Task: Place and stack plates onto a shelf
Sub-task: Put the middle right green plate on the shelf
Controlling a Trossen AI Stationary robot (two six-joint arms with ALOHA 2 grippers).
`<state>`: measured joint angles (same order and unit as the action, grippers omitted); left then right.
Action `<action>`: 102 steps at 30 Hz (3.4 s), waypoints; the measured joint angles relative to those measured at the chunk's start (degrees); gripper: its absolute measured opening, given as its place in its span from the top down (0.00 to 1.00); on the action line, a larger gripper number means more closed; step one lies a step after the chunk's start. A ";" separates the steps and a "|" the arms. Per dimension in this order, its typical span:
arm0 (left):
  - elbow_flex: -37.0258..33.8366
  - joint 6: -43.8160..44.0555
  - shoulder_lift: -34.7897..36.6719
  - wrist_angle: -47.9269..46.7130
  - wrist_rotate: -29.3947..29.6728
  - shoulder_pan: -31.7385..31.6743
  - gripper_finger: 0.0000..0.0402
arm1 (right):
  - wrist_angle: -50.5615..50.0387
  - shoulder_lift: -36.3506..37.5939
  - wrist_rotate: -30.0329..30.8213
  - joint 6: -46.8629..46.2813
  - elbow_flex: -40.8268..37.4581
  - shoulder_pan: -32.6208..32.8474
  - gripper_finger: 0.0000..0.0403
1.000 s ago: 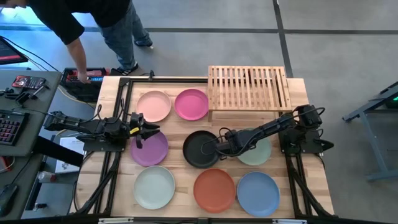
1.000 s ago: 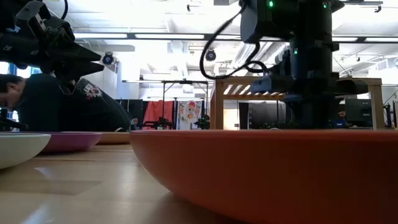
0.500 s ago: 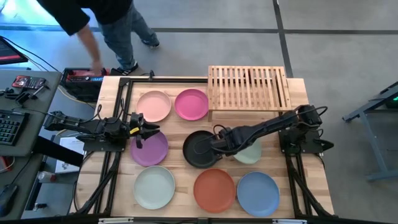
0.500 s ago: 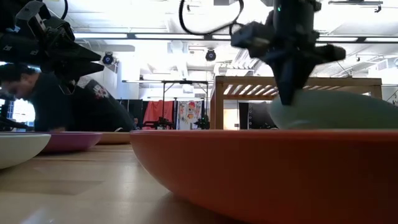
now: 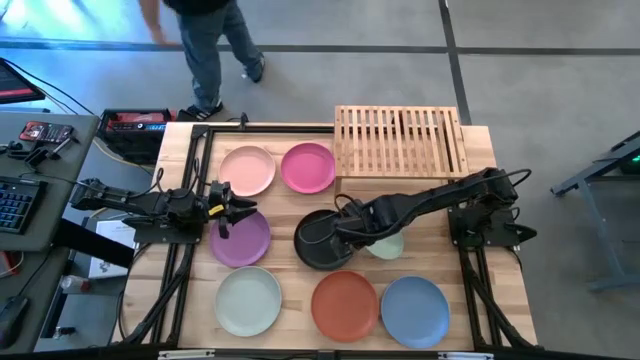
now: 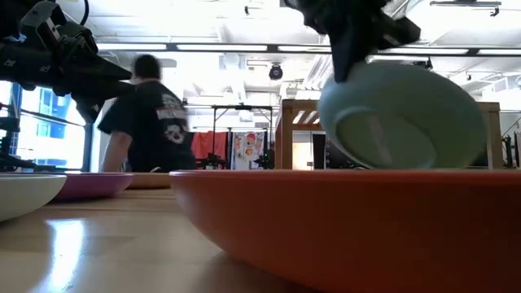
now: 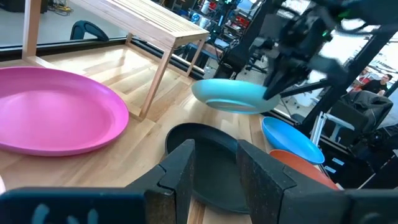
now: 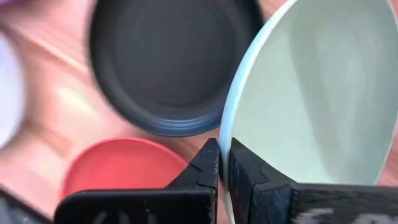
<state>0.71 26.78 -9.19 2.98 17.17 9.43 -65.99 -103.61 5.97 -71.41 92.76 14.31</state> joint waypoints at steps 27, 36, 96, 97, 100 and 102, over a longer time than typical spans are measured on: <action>0.00 0.00 -0.02 -0.01 0.09 0.00 0.73 | -14.92 0.06 11.05 18.56 28.86 -0.30 1.00; 0.02 -0.01 0.00 -0.02 0.22 -0.02 0.73 | -23.91 0.28 20.89 22.08 35.73 -1.99 1.00; 0.00 14.52 -0.17 0.73 9.11 -0.01 0.73 | -24.00 -12.44 11.73 61.25 35.61 -27.92 1.00; 0.01 14.52 -0.17 0.73 9.11 -0.02 0.73 | -24.00 -12.44 10.97 61.36 35.61 -27.94 1.00; 0.00 14.52 -0.17 0.75 9.12 -0.01 0.73 | -24.00 -12.44 9.72 61.12 35.61 -28.47 1.00; 0.00 14.52 -0.17 0.73 9.14 -0.02 0.73 | -24.01 -12.44 7.57 61.13 35.61 -29.11 1.00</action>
<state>0.71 41.30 -9.37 3.70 26.30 9.41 -90.00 -116.05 13.54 -10.28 128.38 -14.80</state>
